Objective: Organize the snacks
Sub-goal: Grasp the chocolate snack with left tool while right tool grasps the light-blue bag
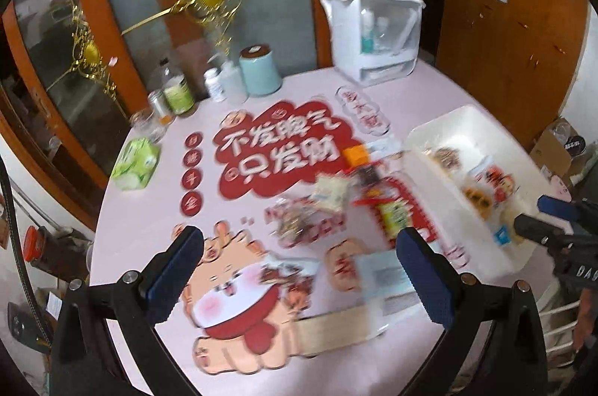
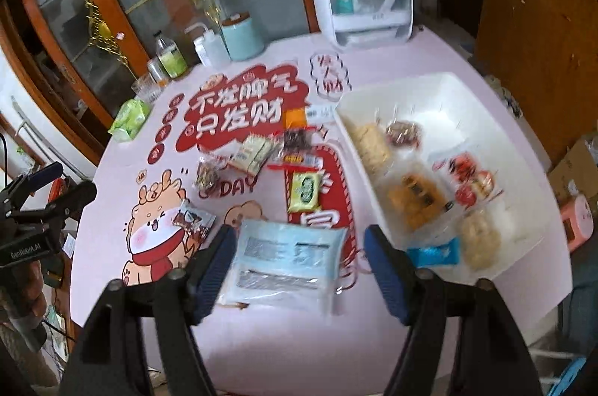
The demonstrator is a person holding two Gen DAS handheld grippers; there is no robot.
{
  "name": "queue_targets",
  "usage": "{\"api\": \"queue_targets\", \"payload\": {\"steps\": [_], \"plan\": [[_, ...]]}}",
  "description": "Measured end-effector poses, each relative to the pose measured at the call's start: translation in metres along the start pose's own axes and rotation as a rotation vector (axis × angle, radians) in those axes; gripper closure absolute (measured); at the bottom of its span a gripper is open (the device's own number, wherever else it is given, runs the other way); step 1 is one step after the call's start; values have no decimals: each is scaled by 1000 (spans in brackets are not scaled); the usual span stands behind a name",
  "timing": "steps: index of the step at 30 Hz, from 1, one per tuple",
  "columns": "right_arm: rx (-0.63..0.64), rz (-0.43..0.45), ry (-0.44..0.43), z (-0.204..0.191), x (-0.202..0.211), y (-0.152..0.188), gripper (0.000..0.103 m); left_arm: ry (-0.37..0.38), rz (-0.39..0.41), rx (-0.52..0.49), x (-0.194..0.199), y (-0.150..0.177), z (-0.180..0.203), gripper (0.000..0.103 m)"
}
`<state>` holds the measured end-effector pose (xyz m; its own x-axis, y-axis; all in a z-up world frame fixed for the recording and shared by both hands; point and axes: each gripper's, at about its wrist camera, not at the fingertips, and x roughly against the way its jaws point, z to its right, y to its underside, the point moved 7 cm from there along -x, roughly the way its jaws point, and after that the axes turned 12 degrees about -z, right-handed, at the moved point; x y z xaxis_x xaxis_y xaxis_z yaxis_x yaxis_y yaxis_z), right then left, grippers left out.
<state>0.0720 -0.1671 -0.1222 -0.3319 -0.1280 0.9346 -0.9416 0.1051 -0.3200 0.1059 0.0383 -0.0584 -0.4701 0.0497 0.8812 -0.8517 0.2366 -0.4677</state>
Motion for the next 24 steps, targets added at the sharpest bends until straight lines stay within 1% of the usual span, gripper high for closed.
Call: {"api": "queue_targets", "payload": {"steps": [1,3,5,7,9,10,11,13,15,16,19,21,24], "plan": [[-15,-7,-7,-2,-5,1,13,4,-10,-10,-6,4,-11,1],[-63,-32,-16,-5,-19,5,11,15,-27,-39,-19,10,-27,1],[-101,-51,-15,-6,-31,7,8,32,-46,-91,-35,15,-40,1],[-147,-68,-14,-6,-48,10,1,56,-57,-163,-54,17,-48,1],[-194,-96,-20,-4,-69,15,0,78,-58,-241,-69,19,-53,1],[-220,-119,-18,-1,-78,18,0,85,-62,-271,-76,20,-53,1],[-246,-137,-17,2,-86,21,0,105,-67,-328,-87,19,-50,1],[-331,-177,-42,11,-105,32,0,138,-80,-410,-105,22,-47,1],[-418,-206,-57,21,-118,44,0,158,-114,-505,-130,26,-42,1],[-459,-214,-60,26,-122,50,0,162,-123,-536,-138,28,-38,1],[-556,-204,-71,37,-132,62,0,171,-142,-653,-166,34,-27,1],[-585,-195,-79,40,-139,64,0,186,-155,-723,-179,39,-19,1],[-595,-180,-57,42,-152,61,0,222,-184,-833,-200,47,-6,1]]}}
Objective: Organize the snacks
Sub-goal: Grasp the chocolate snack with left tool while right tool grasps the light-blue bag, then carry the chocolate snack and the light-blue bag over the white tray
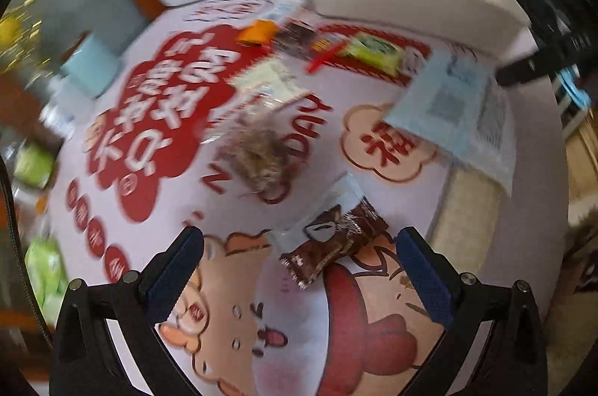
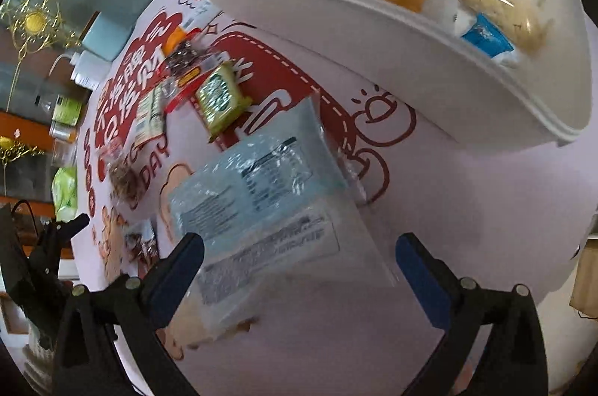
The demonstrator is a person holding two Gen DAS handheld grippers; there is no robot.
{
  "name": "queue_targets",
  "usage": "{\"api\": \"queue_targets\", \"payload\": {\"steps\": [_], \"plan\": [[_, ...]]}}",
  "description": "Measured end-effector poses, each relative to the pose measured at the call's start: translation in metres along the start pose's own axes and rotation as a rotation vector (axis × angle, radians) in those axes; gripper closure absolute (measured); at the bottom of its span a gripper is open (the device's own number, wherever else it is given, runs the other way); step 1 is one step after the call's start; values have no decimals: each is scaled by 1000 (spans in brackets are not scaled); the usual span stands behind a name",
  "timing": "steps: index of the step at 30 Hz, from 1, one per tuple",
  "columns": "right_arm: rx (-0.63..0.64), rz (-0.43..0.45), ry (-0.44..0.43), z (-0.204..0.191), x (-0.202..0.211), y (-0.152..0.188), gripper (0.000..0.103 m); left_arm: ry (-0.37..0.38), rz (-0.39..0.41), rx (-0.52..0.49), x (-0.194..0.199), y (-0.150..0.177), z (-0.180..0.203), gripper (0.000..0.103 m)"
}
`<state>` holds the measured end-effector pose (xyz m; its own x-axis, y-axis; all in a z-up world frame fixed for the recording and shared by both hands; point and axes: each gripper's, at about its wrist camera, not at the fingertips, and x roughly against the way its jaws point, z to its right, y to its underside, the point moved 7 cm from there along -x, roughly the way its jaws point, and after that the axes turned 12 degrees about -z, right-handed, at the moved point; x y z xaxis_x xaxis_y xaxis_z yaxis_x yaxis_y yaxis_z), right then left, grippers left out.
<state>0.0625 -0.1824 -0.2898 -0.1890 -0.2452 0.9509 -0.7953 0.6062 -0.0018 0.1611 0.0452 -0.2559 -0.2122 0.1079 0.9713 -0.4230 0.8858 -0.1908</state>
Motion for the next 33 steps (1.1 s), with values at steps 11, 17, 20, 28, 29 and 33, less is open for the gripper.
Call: {"api": "queue_targets", "payload": {"steps": [11,17,20,28,29,33], "plan": [[105,-20,134,-17,-26,1,2,60,-74,-164,-42,-8,4,1],[118,-22,41,-23,-15,0,46,88,-117,-176,-58,-7,4,3],[124,-11,23,-23,-11,0,56,119,-127,-168,-60,-6,4,7],[209,30,44,-38,9,8,80,154,-146,-108,-48,-6,8,62],[216,34,43,-40,11,9,81,154,-146,-88,-47,-5,9,62],[255,52,36,-47,23,17,84,152,-156,31,-37,-1,9,67]]}}
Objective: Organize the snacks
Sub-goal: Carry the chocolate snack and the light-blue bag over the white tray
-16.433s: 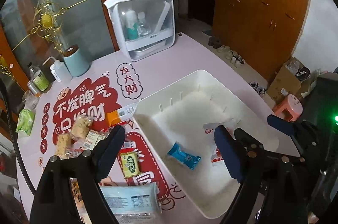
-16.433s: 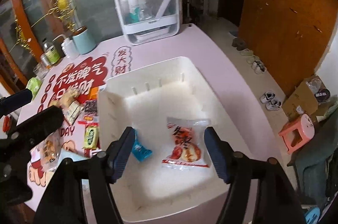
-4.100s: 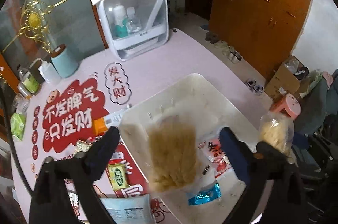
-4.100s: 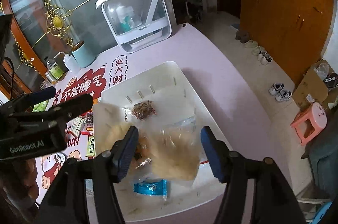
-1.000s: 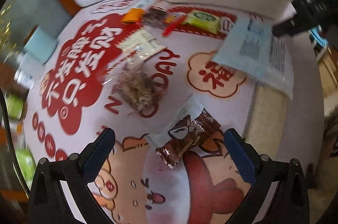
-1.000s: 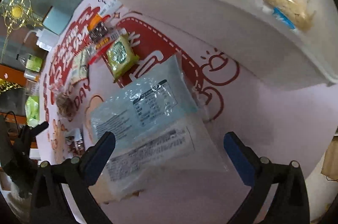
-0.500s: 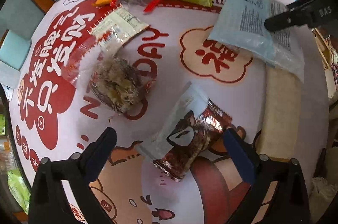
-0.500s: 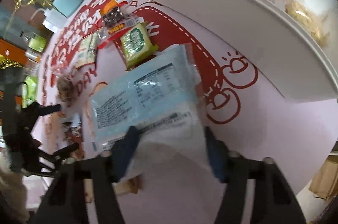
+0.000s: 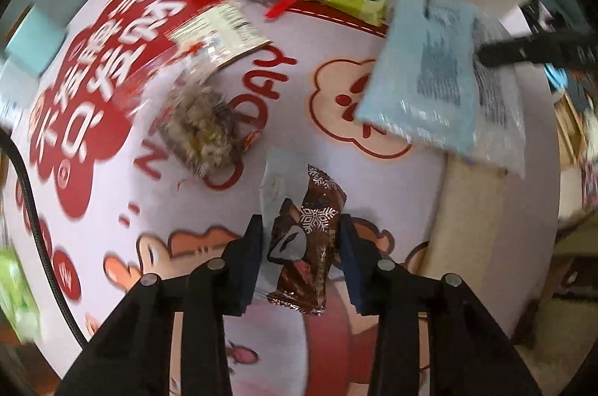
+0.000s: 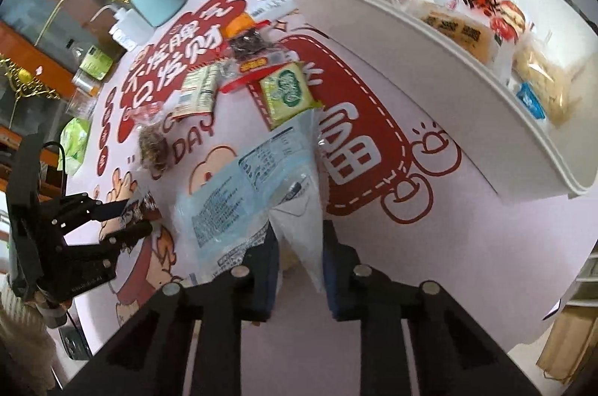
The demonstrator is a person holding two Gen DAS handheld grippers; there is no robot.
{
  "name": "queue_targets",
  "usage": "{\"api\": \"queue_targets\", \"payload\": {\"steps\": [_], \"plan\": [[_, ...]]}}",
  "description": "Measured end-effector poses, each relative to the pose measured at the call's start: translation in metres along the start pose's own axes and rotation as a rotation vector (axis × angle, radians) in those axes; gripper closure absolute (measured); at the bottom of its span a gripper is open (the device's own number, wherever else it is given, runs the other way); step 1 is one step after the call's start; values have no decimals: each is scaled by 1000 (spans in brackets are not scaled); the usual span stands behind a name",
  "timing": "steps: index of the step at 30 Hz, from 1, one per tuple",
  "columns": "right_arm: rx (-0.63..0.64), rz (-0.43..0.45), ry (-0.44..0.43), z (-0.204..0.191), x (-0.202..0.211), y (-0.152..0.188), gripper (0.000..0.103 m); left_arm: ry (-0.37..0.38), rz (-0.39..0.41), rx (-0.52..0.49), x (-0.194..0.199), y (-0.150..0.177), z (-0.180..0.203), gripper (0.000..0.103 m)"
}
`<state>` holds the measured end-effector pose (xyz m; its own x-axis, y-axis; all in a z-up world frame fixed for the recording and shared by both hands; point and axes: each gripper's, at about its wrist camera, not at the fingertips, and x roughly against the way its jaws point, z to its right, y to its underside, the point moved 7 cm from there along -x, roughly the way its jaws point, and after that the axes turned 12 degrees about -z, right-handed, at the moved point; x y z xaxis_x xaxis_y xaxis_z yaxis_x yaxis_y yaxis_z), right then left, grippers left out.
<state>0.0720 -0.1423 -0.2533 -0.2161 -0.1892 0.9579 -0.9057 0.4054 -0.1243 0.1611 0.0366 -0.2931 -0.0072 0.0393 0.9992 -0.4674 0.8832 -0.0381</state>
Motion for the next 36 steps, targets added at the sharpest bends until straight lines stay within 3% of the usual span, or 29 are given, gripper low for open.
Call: {"api": "queue_targets", "payload": {"steps": [8,21,29,36], "plan": [[96,91,29,-18,47,5,86,46,101,255,54,14,-4,68],[164,361,41,-2,175,6,86,110,371,469,171,2,31,69],[228,460,19,51,224,-24,86,39,470,476,213,-56,73,68],[226,525,7,124,252,-72,86,5,488,515,227,-136,116,68]]}}
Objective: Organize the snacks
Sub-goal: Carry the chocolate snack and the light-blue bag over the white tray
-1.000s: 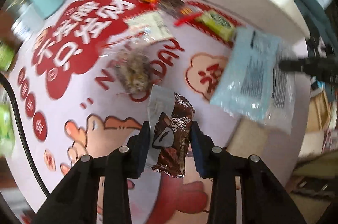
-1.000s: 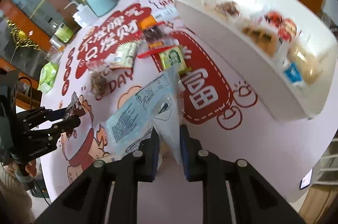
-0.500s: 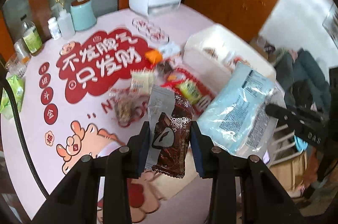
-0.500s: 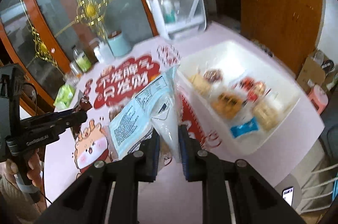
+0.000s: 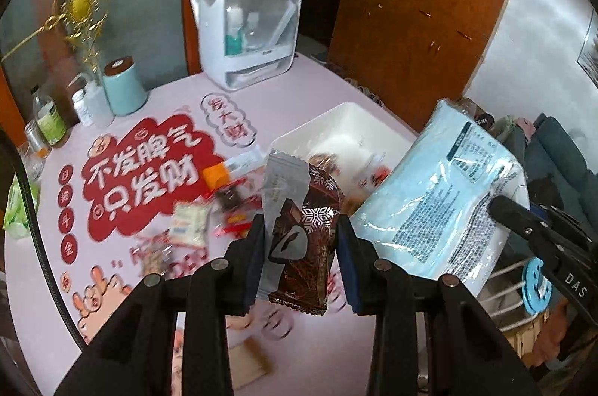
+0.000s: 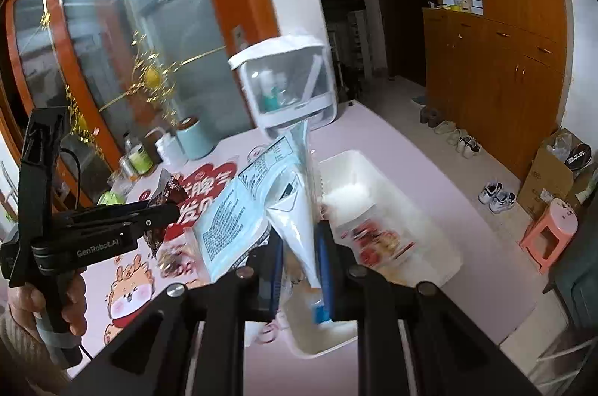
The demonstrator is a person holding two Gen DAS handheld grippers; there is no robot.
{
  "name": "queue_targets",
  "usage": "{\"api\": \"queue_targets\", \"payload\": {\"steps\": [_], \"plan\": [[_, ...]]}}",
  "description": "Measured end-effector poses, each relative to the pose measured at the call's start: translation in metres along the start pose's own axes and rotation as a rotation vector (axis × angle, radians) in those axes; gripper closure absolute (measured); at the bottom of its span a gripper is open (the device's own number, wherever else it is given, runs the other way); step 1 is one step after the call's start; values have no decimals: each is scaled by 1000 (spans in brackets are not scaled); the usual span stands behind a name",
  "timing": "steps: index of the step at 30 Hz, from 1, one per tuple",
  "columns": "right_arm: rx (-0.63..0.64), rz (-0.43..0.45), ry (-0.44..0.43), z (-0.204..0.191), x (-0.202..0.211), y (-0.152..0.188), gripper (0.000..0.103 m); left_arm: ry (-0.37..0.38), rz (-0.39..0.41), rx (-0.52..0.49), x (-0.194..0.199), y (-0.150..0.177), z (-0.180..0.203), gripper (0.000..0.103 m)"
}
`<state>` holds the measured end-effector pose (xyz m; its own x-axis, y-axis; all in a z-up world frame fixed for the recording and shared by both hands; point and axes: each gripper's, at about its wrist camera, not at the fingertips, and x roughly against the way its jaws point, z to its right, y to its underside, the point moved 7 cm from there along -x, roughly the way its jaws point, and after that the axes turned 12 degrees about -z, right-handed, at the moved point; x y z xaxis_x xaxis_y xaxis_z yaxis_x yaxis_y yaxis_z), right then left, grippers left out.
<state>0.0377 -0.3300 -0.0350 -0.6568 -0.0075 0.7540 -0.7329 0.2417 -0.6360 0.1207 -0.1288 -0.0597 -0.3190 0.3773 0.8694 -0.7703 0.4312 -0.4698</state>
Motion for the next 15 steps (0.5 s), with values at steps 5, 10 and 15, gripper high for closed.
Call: {"api": "queue_targets", "payload": {"steps": [5,10,15], "plan": [[-6,12,1,46,-10,-17,86,-16,28,20,-18,-39,45,68],[-9,-13,-19,72,-29,-25,86,-41,40,31,-40,-72,81,68],[7,-72,-45,80,-60,-28,86,-72,9,48,-69,-90,94,68]]}}
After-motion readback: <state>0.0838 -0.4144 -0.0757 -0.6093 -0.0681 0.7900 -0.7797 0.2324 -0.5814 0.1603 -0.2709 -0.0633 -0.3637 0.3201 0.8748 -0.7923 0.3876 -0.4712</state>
